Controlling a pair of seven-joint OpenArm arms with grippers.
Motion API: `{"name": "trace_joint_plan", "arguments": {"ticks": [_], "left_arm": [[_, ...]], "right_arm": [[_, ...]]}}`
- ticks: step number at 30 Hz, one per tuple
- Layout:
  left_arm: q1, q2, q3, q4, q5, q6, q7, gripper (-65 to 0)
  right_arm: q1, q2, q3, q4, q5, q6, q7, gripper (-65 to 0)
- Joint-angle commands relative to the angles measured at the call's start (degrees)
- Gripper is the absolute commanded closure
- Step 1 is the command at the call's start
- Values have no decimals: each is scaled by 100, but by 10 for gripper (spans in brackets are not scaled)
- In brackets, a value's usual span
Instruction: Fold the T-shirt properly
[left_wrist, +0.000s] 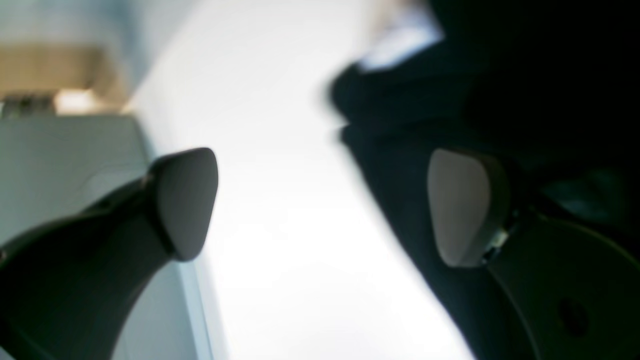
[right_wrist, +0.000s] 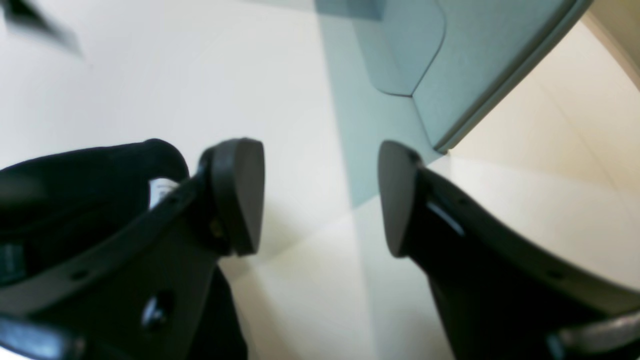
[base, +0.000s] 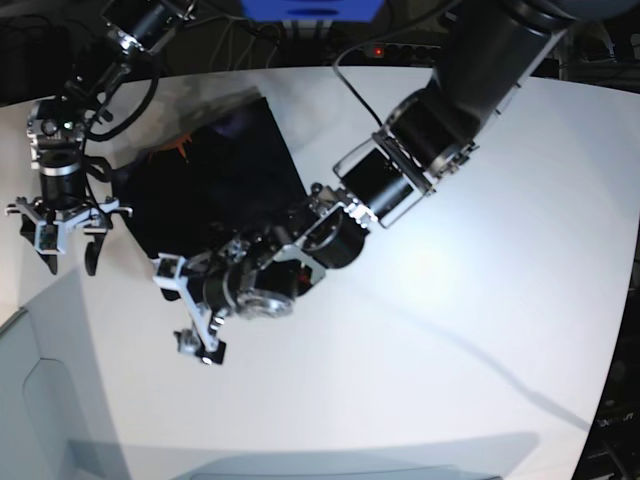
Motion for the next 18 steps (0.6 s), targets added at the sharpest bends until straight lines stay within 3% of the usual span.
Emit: {"name": "trace_joint_plan", "arguments": {"ticks": [1, 8, 13, 16, 18], "left_arm": [[-94, 18, -324, 163, 3, 75, -41, -650], [679, -333, -2540, 936, -6, 75, -32, -650], [1400, -562, -4289, 1552, -6, 75, -14, -650], [1638, -711, -5291, 1824, -111, 75, 416, -650], [1699, -826, -5810, 1982, -410, 75, 750, -650]], "right_arm": [[21, 58, 10, -9, 97, 31, 124, -358], [3, 322, 10, -704, 97, 31, 124, -332], [3, 638, 10, -1275, 97, 31, 159, -159], [3, 770, 10, -1618, 97, 39, 159, -68], [-5, 779, 10, -1741, 97, 39, 159, -42]]}}
